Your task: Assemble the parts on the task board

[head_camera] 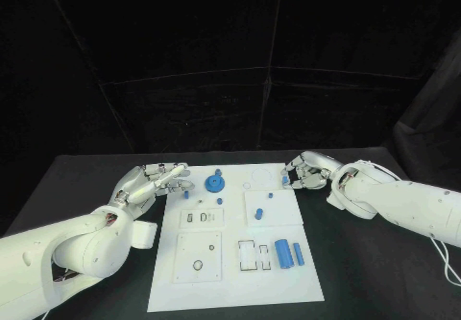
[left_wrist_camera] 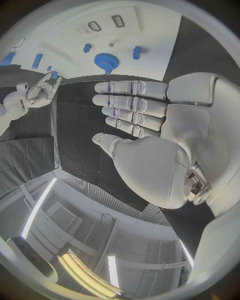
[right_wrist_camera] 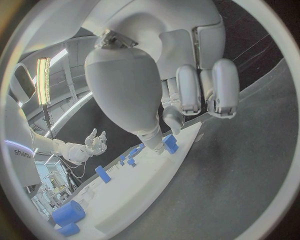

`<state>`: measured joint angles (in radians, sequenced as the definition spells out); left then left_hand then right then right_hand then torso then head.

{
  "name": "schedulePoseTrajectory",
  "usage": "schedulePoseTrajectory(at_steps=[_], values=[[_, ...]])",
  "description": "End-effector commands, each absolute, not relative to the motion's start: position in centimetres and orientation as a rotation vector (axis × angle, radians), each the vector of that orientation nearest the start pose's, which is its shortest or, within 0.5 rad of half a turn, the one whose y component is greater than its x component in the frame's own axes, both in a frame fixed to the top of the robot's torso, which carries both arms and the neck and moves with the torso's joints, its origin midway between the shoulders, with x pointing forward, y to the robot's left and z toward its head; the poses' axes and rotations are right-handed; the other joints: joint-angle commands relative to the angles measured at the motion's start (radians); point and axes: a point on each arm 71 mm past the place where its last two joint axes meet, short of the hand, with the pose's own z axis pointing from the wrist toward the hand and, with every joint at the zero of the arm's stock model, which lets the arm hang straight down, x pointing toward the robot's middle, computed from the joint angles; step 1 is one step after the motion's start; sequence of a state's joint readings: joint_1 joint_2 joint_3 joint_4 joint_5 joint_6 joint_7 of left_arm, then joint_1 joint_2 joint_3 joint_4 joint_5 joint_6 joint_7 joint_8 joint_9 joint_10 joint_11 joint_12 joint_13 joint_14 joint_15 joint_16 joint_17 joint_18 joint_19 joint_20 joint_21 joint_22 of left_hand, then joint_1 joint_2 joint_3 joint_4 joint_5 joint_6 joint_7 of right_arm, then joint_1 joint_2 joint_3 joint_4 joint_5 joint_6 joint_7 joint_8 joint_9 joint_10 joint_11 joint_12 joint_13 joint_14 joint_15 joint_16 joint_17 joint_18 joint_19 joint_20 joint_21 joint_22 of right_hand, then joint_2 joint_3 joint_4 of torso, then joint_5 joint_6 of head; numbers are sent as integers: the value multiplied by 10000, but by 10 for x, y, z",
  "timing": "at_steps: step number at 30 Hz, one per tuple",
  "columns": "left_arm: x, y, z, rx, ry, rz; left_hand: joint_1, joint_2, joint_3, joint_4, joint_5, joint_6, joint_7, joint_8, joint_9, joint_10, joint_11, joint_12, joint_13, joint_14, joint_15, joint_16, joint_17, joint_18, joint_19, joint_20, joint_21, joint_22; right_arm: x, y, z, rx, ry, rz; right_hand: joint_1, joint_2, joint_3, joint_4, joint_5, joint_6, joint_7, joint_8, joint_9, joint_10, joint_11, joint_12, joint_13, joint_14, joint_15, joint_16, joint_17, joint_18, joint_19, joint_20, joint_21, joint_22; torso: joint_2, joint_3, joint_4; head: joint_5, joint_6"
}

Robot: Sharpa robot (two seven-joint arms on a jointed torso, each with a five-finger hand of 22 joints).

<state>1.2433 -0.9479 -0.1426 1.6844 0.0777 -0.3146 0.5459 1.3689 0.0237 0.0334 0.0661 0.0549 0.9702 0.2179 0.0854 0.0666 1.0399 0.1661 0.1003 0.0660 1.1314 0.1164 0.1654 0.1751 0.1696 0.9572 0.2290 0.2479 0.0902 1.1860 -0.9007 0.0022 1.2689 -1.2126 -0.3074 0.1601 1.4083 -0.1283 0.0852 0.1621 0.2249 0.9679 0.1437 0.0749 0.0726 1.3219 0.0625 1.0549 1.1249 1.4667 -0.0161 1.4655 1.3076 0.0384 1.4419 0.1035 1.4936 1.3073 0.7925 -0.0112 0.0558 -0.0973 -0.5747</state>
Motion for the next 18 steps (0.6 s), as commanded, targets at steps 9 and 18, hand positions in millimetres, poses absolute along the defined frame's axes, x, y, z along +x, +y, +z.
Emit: schedulePoseTrajectory(at_steps=[9, 18], values=[[452, 216, -174, -10985, 13526, -16595, 12, 82, 15, -72, 19, 55, 16, -49, -2, 45, 0, -42, -1, 36, -2, -27, 14, 150, 91, -6, -25, -16, 522, -303, -186, 631, 16331, 6936, 154, 443, 142, -199, -191, 336, -32, 114, 25, 75, -111, 191, 129, 598, -31, -16, 532, 21, 27, -91, 2, 911, -3, 5, 3, 20, -14], [452, 216, -174, -10994, 13536, -16580, 13, 83, 16, -75, 19, 55, 18, -51, -2, 45, 1, -45, -2, 34, -1, -30, 14, 150, 91, -6, -26, -18, 523, -302, -187, 618, 16344, 6993, 266, 827, 428, -319, -456, 742, -119, 228, 52, 163, -187, 326, 260, 617, -87, 11, 607, 4, 86, -134, 35, 991, -2, 8, -13, 15, -19]])
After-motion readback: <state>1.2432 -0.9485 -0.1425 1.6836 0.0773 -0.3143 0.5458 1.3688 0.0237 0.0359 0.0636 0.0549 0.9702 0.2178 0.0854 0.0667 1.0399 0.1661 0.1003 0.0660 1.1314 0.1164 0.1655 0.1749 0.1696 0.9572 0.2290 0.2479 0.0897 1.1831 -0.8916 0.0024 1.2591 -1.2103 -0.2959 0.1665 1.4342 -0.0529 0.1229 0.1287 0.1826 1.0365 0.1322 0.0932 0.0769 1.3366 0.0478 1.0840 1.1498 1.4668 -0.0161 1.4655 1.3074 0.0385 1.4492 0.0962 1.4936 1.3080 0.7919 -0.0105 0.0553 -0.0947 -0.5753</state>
